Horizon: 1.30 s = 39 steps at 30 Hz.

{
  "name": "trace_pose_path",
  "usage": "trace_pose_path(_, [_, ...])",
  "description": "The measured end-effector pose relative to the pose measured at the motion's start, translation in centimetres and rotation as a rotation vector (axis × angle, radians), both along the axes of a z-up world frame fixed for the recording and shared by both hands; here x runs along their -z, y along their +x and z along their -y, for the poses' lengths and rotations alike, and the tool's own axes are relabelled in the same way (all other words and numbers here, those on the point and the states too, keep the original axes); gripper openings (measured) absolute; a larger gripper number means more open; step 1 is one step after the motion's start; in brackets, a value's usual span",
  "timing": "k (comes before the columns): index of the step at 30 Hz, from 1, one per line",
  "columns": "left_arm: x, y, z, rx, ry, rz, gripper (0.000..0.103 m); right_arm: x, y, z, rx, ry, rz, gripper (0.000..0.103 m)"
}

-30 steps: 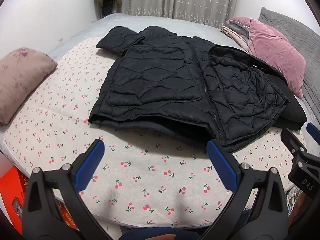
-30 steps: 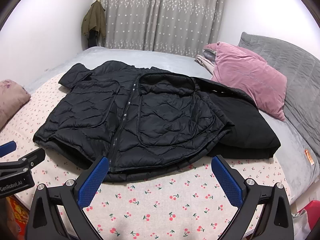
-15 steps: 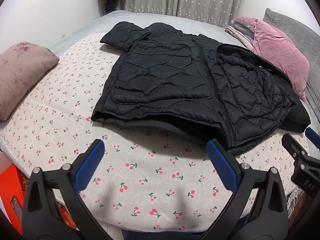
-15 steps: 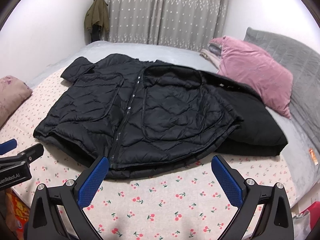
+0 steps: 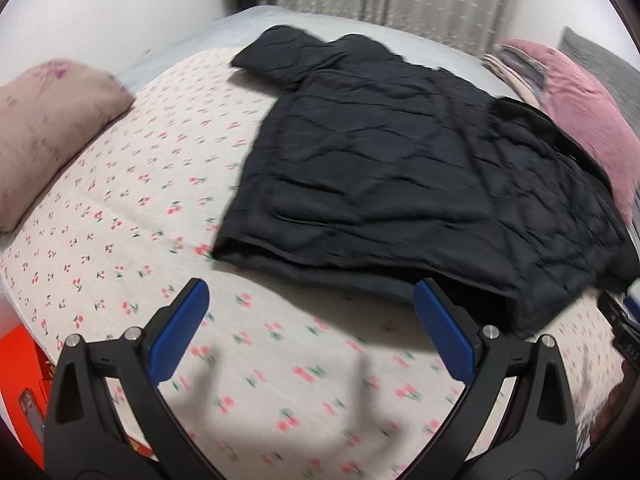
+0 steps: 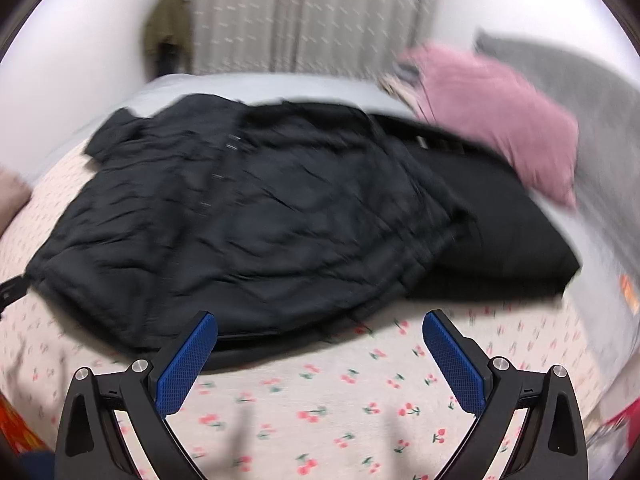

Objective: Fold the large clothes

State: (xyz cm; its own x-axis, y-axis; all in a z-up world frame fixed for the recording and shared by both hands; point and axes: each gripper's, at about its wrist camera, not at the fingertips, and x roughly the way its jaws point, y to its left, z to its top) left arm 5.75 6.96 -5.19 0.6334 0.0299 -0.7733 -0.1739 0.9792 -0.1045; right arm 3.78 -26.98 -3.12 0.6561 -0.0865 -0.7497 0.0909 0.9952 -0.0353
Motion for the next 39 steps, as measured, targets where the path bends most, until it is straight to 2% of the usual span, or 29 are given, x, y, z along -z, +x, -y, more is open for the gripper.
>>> trace_pose_path(5, [2.4, 2.1, -3.4, -0.078, -0.043, -0.067, 0.102, 3.9, 2.3, 7.6, 0.118, 0.294, -0.085, 0.103])
trace_pose_path(8, [4.4, 3.8, -3.6, -0.071, -0.104, -0.127, 0.097, 6.6, 3.9, 10.1, 0.182, 0.435, -0.131, 0.103])
trace_pose_path(10, [5.5, 4.7, -3.1, -0.056, -0.122, -0.163, 0.095, 7.6, 4.8, 10.3, 0.188, 0.481, -0.147, 0.103])
trace_pose_path(12, [6.4, 5.5, -2.5, -0.050, -0.122, -0.190, 0.093, 7.4, 5.2, 9.9, 0.188, 0.429, -0.124, 0.103])
trace_pose_path(13, [6.5, 5.6, -2.2, -0.052, -0.109, -0.183, 0.092, 7.2, 5.4, 9.5, 0.172, 0.432, -0.122, 0.099])
trace_pose_path(14, [6.3, 5.9, -2.0, -0.045, -0.100, -0.168, 0.083, 6.9, 5.7, 9.1, 0.154, 0.442, -0.116, 0.095])
trace_pose_path(15, [6.1, 6.1, -1.8, -0.037, -0.103, -0.154, 0.064, 6.7, 5.9, 8.8, 0.140, 0.444, -0.111, 0.082])
trace_pose_path(16, [5.9, 6.5, -2.0, -0.036, -0.116, -0.136, 0.050, 6.5, 6.2, 8.2, 0.115, 0.442, -0.109, 0.057])
trace_pose_path(17, [5.7, 6.6, -2.3, -0.037, -0.147, -0.126, 0.019, 6.5, 6.5, 7.6, 0.090, 0.444, -0.117, 0.044])
trace_pose_path(18, [5.7, 6.8, -2.9, -0.032, -0.219, -0.115, 0.012, 6.6, 6.8, 7.2, 0.071, 0.454, -0.124, 0.021])
trace_pose_path(19, [5.7, 6.8, -3.5, -0.043, -0.258, -0.113, 0.011, 6.7, 7.1, 6.8, 0.050, 0.475, -0.128, 0.014])
trace_pose_path(20, [5.7, 6.8, -4.0, -0.056, -0.282, -0.111, 0.010, 6.7, 7.4, 6.5, 0.040, 0.490, -0.128, 0.013])
trace_pose_path(22, [5.3, 6.0, -4.8, -0.083, -0.279, -0.084, 0.009, 6.0, 7.6, 6.0, 0.018, 0.504, -0.116, 0.010])
trace_pose_path(26, [4.0, 3.7, -6.1, -0.127, -0.301, -0.037, 0.008, 2.9, 6.7, 5.4, -0.036, 0.515, -0.073, 0.008])
trace_pose_path(34, [0.4, -2.9, -6.3, -0.143, -0.205, 0.002, 0.007, -1.0, 3.1, 5.3, -0.150, 0.585, -0.064, 0.007])
trace_pose_path(37, [-0.4, -5.2, -7.1, -0.169, -0.155, 0.024, 0.007, -0.9, 1.9, 3.8, -0.227, 0.570, -0.100, 0.007])
trace_pose_path(39, [-0.3, -5.3, -7.4, -0.156, -0.135, 0.013, 0.007, -0.6, 1.3, 2.5, -0.250, 0.517, -0.116, 0.007])
